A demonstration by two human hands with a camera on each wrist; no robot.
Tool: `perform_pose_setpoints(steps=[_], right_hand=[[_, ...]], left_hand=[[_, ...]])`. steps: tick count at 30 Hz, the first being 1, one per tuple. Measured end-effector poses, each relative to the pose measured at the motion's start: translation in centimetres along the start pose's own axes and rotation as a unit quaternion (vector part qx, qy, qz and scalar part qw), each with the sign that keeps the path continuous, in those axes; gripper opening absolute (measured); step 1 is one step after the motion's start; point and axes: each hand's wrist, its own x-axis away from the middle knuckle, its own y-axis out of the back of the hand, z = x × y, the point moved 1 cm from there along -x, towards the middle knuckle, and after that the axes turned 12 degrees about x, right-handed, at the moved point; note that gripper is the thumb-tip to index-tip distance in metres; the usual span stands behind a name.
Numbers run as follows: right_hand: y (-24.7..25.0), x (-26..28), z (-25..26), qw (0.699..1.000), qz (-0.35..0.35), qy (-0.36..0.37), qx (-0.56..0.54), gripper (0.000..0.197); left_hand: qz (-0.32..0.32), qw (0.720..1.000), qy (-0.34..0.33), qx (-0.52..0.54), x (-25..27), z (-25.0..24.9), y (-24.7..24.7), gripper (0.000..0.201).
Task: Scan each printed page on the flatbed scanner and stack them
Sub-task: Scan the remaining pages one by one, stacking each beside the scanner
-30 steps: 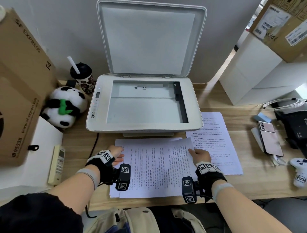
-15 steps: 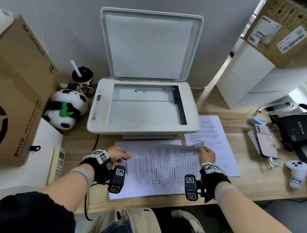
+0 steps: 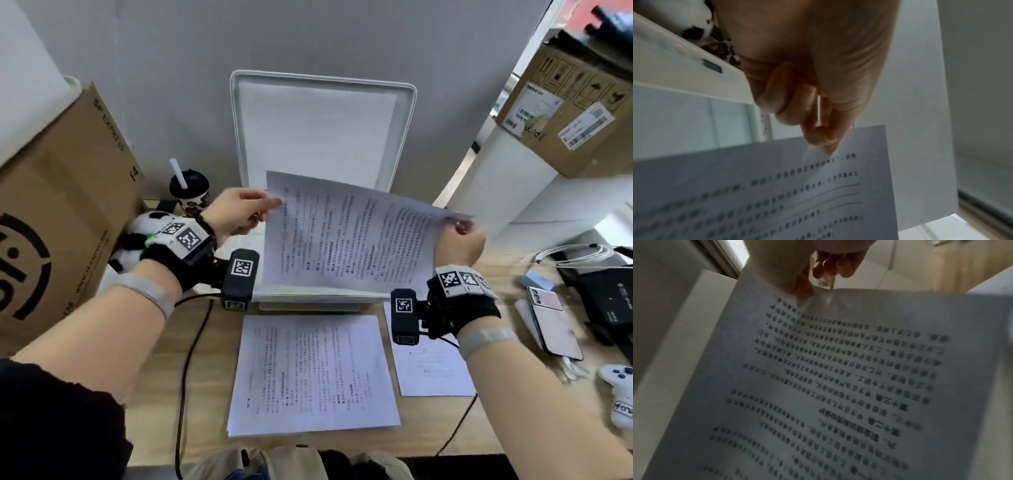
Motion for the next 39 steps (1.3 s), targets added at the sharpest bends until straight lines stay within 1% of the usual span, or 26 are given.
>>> perform_pose_setpoints(steps=[1,2,3,5,6,8,9,10,11,12,13,14,15,17,18,20,23,27,29,31,32,34,36,39], right_hand=[[-0.2,-0.2,1.2,0.999,0.005,0.0,-0.035,0.015],[-0.4,-0.2,2.3,0.996,0.021,0.003,-0.084,0.018],[-0.7,-0.1,3.3,0.989,0.04,0.008,-0.144,0.024],[-1.1,0.3,4.2,0.97,0.067,0.017,-0.232,0.036],[-1.3,0.7,4.4,0.965,0.075,0.014,-0.251,0.038],[-2.1,1.2,3.6,0.959,0.099,-0.006,-0.264,0.033],[-2.4,1.4,3.1,0.961,0.119,-0.016,-0.248,0.033],[-2.8,1.5,2.4,0.967,0.144,-0.02,-0.209,0.036],[-3.2,1.7,1.8,0.973,0.171,-0.022,-0.155,0.034],[-3.5,2.0,1.1,0.975,0.197,-0.018,-0.098,0.028],[-4.1,2.1,0.4,0.975,0.218,-0.008,-0.048,0.026],[-4.8,2.4,-0.5,0.971,0.24,0.006,-0.005,0.025],[-5.4,2.7,-1.3,0.963,0.267,0.018,0.039,0.021],[-6.2,3.2,-2.8,0.94,0.31,0.039,0.137,0.019],[-6.7,3.2,-3.6,0.931,0.317,0.048,0.177,0.019],[-7.2,3.2,-4.7,0.918,0.319,0.056,0.23,0.02],[-7.3,3.3,-5.3,0.907,0.308,0.075,0.277,0.027],[-7.2,3.3,-5.1,0.9,0.277,0.128,0.312,0.024],[-7.4,3.3,-5.1,0.892,0.276,0.154,0.323,0.023],[-7.4,3.5,-5.0,0.882,0.271,0.191,0.334,0.024],[-7.4,3.8,-4.8,0.874,0.269,0.214,0.343,0.026],[-7.5,4.2,-4.8,0.858,0.268,0.243,0.363,0.033],[-7.6,4.5,-4.8,0.853,0.268,0.246,0.374,0.039],[-7.7,4.4,-4.9,0.845,0.272,0.248,0.388,0.045]], left_hand=[[-0.023,0.999,-0.027,0.034,-0.1,-1.0,0.3,0.009],[-0.043,0.995,-0.05,0.07,-0.4,-1.6,0.6,0.009],[-0.059,0.99,-0.065,0.109,-0.5,-2.2,1.0,0.015],[-0.07,0.978,-0.054,0.189,-0.7,-2.6,1.7,0.025],[-0.074,0.973,-0.043,0.216,-0.8,-2.3,2.2,0.031],[-0.107,0.969,-0.029,0.222,-1.0,-0.9,2.9,0.041],[-0.134,0.969,-0.021,0.207,-1.2,0.0,3.3,0.044],[-0.155,0.972,-0.011,0.179,-1.4,1.2,3.5,0.045],[-0.168,0.977,0.005,0.134,-1.7,2.3,3.7,0.043],[-0.172,0.982,0.021,0.08,-1.9,3.3,3.8,0.034],[-0.173,0.984,0.033,0.028,-1.9,4.1,3.7,0.023],[-0.173,0.984,0.037,-0.022,-2.0,5.1,3.7,0.018],[-0.166,0.983,0.037,-0.074,-2.0,6.1,3.6,0.019],[-0.129,0.979,0.031,-0.155,-2.3,7.8,3.6,0.018],[-0.112,0.977,0.033,-0.176,-2.5,8.5,3.8,0.014],[-0.103,0.974,0.045,-0.198,-2.8,9.4,3.9,0.011],[-0.106,0.958,0.06,-0.261,-3.2,10.1,3.8,0.019],[-0.102,0.937,0.084,-0.322,-3.6,10.6,3.5,0.027],[-0.104,0.919,0.083,-0.372,-3.7,10.7,3.2,0.03],[-0.11,0.901,0.066,-0.415,-3.6,10.7,2.7,0.031],[-0.105,0.897,0.057,-0.425,-3.6,10.7,2.5,0.033],[-0.074,0.893,0.046,-0.441,-3.6,10.8,2.0,0.04],[-0.048,0.892,0.042,-0.448,-3.7,10.9,1.7,0.051],[-0.045,0.893,0.043,-0.446,-3.8,10.8,1.7,0.062]])
